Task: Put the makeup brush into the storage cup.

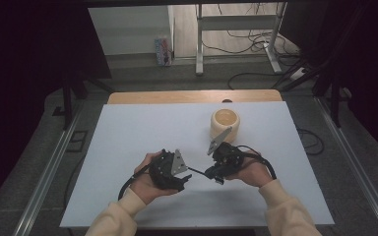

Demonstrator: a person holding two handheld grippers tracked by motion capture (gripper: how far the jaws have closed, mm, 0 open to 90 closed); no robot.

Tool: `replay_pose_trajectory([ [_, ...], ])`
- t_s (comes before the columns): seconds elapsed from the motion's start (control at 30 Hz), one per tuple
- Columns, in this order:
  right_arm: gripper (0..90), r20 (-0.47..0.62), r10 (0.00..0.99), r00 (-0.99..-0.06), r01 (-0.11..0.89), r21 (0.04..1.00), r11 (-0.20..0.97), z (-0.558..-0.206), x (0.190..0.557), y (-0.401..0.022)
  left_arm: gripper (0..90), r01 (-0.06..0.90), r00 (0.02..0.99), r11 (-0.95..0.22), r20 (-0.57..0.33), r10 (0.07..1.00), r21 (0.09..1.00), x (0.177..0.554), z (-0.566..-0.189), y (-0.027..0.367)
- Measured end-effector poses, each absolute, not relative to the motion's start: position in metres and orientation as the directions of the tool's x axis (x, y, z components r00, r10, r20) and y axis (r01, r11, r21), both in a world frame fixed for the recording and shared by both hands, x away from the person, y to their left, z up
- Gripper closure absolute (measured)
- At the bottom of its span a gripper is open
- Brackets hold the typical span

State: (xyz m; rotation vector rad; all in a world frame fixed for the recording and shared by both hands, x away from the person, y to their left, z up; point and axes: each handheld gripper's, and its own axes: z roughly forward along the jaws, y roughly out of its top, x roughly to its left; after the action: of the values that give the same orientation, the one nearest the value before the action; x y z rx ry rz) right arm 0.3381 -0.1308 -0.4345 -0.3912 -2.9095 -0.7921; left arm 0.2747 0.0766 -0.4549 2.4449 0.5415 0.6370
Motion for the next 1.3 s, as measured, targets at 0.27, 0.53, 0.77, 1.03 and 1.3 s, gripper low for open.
replay_pose_trajectory([
  [0.27, 85.7, 0.175, 0.209, -0.962, 0.269, 0.482, 0.834, -0.435, 0.338, -0.129, 29.2, 0.211, 0.819, -0.790, 0.337, 0.464, 0.575, 0.276, -0.457, 0.072],
  [0.53, 85.6, 0.180, 0.193, -0.964, 0.258, 0.482, 0.837, -0.433, 0.334, -0.125, 55.4, 0.149, 0.844, -0.831, 0.369, 0.390, 0.537, 0.274, -0.459, 0.067],
  [0.77, 85.6, 0.171, 0.186, -0.967, 0.247, 0.479, 0.842, -0.430, 0.333, -0.124, 71.7, 0.091, 0.863, -0.872, 0.398, 0.310, 0.481, 0.269, -0.461, 0.062],
  [1.03, 81.9, 0.143, 0.216, -0.966, 0.259, 0.523, 0.812, -0.423, 0.333, -0.127, 84.9, 0.029, 0.895, -0.896, 0.388, 0.220, 0.442, 0.263, -0.462, 0.061],
  [1.3, 60.6, 0.064, 0.333, -0.941, 0.299, 0.618, 0.727, -0.410, 0.336, -0.136, 85.1, 0.045, 0.901, -0.880, 0.361, 0.240, 0.472, 0.262, -0.460, 0.064],
])
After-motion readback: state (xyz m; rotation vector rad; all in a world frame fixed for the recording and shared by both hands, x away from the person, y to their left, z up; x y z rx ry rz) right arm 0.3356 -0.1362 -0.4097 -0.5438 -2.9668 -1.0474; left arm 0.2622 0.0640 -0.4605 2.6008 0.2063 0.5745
